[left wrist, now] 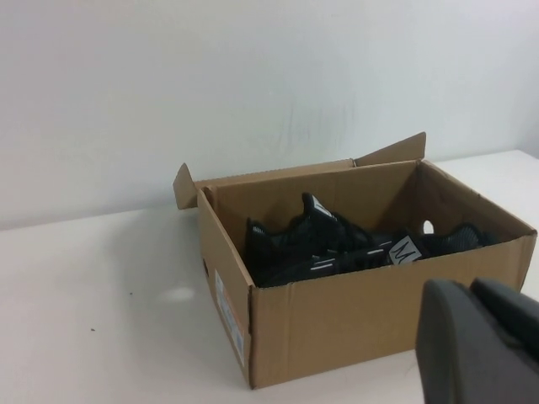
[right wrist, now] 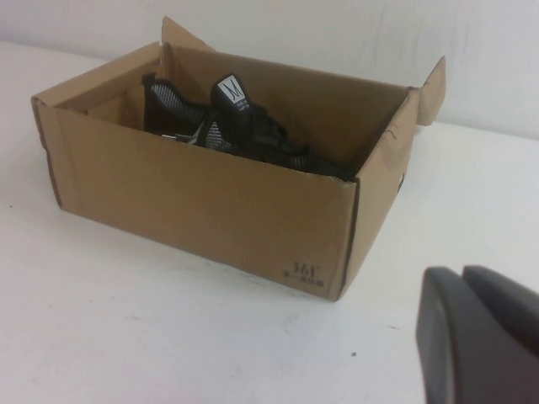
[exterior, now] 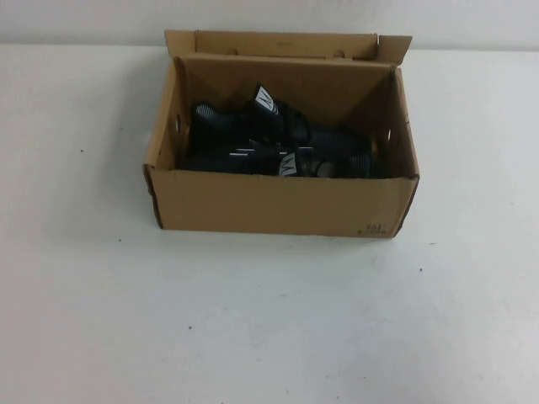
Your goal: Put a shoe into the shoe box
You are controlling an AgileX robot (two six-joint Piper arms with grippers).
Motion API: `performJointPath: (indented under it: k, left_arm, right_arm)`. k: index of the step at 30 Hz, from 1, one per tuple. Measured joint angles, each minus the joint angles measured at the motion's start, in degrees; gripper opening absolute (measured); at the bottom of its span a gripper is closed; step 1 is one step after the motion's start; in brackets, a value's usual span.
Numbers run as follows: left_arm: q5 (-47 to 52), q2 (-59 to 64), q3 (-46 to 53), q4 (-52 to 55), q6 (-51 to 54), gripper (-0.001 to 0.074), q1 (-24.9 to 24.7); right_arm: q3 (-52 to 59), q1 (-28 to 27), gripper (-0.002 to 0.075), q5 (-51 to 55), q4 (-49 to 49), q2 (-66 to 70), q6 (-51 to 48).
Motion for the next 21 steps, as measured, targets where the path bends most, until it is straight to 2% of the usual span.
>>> performJointPath:
  k: [5,11,13,17,21]
  left_arm:
    - [-2.8,-3.8,3.3,0.5,-0.1,-0.0001,0.0]
    - [-13.6,-8.4,9.5,2.3,-1.8,-0.0001,0.0]
    - [-15.5,-8.5,10.8,6.3,-5.6,-0.0001,0.0]
    - [-16.0,-8.6,13.0,20.3,-20.8,-0.0001,0.0]
    - [-15.1,-8.7,16.4,26.0,-25.6,-0.0001,0.0]
  right_arm:
    - [0.0,0.0,-0.0017,0.0,0.1,0.0,0.0]
    - [0.0,0.0,-0.0017,0.0,0.1,0.0,0.0]
    - [0.0,0.0,-0.0017,0.0,0.2,0.0,0.0]
    - [0.0,0.0,-0.0017,0.0,0.2,0.0,0.0]
    - [0.0,0.0,-0.0017,0.0,0.2,0.0,0.0]
